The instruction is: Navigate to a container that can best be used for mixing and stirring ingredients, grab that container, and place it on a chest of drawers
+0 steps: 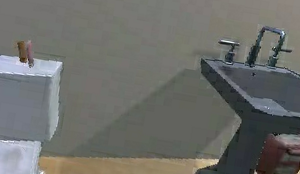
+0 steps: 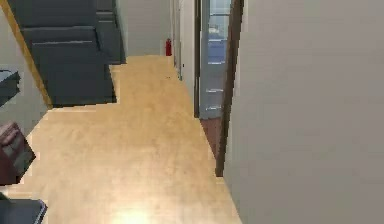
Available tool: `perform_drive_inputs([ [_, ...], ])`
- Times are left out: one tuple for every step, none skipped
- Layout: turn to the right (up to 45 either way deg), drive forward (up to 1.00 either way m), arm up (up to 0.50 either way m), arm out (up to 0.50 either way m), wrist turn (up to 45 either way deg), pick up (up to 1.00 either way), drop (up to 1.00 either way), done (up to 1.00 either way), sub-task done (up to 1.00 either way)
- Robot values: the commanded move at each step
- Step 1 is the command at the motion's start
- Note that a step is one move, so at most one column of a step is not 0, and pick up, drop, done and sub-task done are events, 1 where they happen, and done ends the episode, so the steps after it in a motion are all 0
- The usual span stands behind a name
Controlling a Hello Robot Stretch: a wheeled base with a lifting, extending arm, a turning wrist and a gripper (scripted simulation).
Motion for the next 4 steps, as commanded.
perform_drive_inputs([
  [45.0,0.00,0.00,0.00,0.0,0.00,0.00,0.00,0.00],
  [30.0,0.00,0.00,0.00,0.0,0.00,0.00,0.00,0.00],
  [0.0,1.00,0.00,0.00,0.0,0.00,0.00,0.00,0.00],
  [0.0,1.00,0.00,0.00,0.0,0.00,0.00,0.00,0.00],
])
